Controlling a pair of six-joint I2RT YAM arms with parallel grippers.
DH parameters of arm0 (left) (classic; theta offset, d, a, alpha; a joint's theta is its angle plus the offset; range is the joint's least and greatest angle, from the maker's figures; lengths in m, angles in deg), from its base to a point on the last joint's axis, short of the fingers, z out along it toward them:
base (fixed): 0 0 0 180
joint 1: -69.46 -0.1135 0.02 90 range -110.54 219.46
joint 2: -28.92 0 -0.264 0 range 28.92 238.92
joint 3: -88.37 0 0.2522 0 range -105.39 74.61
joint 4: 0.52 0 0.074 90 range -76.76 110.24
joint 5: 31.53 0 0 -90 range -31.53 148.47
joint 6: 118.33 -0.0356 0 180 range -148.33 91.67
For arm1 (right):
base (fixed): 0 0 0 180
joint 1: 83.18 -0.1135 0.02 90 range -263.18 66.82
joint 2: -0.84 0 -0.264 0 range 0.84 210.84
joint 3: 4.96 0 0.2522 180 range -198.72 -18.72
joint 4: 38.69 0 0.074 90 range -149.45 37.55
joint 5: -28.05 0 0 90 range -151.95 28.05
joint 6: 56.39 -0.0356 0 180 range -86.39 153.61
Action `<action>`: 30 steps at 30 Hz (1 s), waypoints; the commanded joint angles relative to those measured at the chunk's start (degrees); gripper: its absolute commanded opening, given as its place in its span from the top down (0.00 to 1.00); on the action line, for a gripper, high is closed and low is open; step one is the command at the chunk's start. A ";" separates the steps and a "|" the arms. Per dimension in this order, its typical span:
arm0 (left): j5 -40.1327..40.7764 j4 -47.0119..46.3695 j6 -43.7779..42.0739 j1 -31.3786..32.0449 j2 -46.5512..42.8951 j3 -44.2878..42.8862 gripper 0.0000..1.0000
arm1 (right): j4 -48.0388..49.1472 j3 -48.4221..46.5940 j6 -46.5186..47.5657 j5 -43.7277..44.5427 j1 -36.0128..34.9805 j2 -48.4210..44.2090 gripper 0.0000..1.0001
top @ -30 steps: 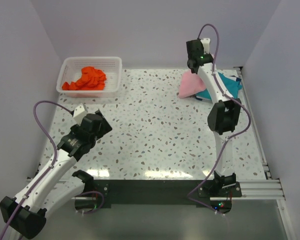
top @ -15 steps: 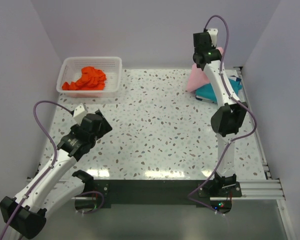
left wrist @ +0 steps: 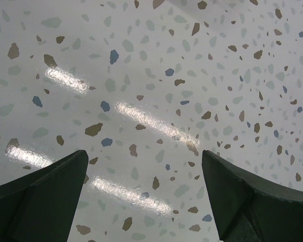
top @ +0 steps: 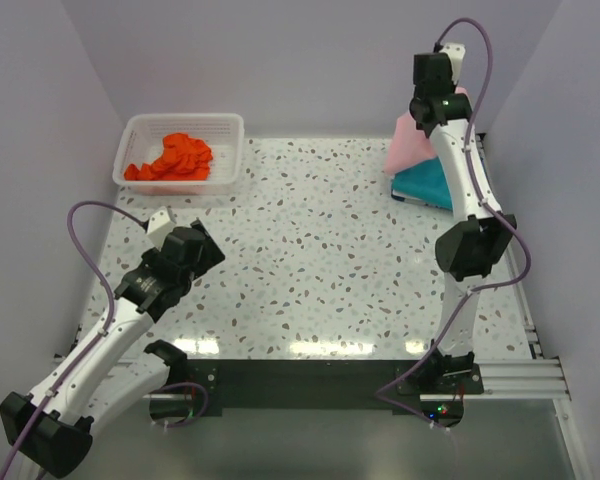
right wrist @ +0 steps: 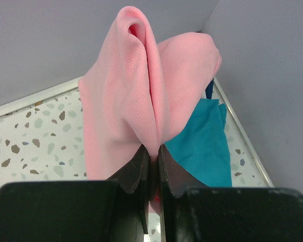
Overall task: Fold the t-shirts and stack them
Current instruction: Neatly place the folded tshirt to the corner
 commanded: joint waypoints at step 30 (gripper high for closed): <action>0.39 -1.79 -1.58 -0.42 2.43 -0.80 0.00 | 6.39 19.20 1.35 -6.67 9.50 -2.88 1.00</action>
